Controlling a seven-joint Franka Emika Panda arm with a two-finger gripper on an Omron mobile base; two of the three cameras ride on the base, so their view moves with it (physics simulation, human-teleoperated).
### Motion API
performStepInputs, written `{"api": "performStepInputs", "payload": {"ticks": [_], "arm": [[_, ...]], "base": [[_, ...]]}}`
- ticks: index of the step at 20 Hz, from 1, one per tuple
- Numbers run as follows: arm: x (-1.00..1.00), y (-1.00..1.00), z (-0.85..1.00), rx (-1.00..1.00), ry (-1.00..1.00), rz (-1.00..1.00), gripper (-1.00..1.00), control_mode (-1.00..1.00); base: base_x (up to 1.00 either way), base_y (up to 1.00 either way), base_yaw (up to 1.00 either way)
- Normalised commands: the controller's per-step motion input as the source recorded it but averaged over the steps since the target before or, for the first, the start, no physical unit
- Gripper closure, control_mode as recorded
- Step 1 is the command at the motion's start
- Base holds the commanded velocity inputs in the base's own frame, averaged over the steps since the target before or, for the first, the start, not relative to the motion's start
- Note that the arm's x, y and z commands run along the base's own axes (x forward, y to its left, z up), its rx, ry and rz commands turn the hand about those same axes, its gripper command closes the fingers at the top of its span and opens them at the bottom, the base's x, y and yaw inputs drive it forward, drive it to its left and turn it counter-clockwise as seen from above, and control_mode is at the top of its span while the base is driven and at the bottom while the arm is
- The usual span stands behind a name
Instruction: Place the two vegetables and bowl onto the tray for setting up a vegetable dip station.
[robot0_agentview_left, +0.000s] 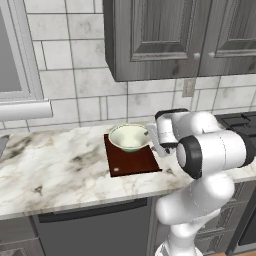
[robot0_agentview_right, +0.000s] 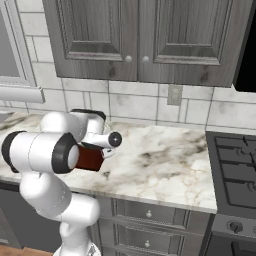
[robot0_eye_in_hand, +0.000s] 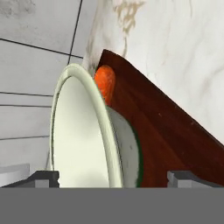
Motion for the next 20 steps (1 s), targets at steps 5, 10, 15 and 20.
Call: {"api": "performStepInputs", "payload": {"ticks": [5, 10, 15, 20], "arm": [[-0.02, -0.04, 0.35, 0.0, 0.0, 0.0, -1.0, -1.0], [-0.24, -0.22, 0.29, 0.0, 0.0, 0.0, -1.0, -1.0], [-0.31, -0.28, 0.44, -0.03, 0.03, 0.0, -1.0, -1.0], [-0.28, -0.18, 0.39, -0.1, 0.06, 0.0, -1.0, -1.0]], "base": [[0.0, 0.0, 0.0], [0.0, 0.0, 0.0], [0.0, 0.0, 0.0], [0.0, 0.0, 0.0]]}}
